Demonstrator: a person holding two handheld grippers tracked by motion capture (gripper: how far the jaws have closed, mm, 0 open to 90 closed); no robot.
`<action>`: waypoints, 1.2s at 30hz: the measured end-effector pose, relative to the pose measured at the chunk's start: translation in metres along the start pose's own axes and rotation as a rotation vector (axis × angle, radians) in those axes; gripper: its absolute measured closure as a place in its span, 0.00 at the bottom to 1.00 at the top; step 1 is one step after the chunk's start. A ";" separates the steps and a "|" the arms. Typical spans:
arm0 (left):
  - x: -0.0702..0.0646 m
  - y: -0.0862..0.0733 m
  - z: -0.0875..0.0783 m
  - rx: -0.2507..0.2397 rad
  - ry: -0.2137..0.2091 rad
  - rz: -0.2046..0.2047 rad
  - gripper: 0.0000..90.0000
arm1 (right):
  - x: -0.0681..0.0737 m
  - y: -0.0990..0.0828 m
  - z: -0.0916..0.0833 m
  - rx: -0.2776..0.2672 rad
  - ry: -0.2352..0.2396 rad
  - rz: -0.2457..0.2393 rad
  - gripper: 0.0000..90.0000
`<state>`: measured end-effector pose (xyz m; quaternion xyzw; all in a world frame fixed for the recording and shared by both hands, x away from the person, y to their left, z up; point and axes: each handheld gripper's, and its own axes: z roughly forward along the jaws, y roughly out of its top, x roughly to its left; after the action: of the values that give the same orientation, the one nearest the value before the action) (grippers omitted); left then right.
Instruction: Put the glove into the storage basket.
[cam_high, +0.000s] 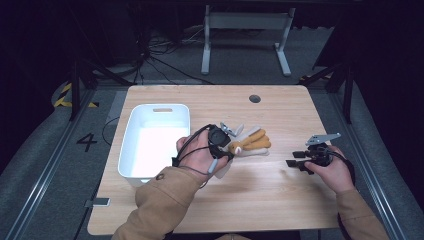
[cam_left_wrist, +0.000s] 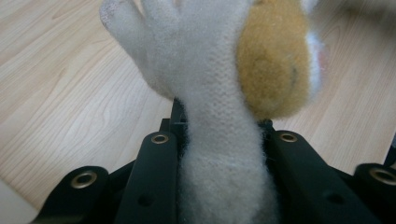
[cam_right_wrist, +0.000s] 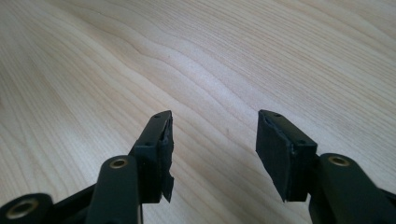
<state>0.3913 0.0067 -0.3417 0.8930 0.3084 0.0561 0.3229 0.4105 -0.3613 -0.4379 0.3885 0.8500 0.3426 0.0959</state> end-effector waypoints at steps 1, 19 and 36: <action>0.001 0.000 -0.003 0.003 0.005 -0.005 0.81 | -0.001 0.001 0.002 0.000 0.005 0.003 0.53; 0.023 0.011 -0.043 -0.007 0.086 -0.135 0.81 | -0.010 0.003 0.010 -0.063 0.061 0.032 0.54; 0.058 -0.001 -0.084 -0.013 0.169 -0.296 0.80 | -0.015 -0.004 0.009 -0.047 0.043 0.057 0.54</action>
<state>0.4118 0.0869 -0.2817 0.8278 0.4622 0.0847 0.3064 0.4218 -0.3697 -0.4488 0.4026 0.8322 0.3734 0.0768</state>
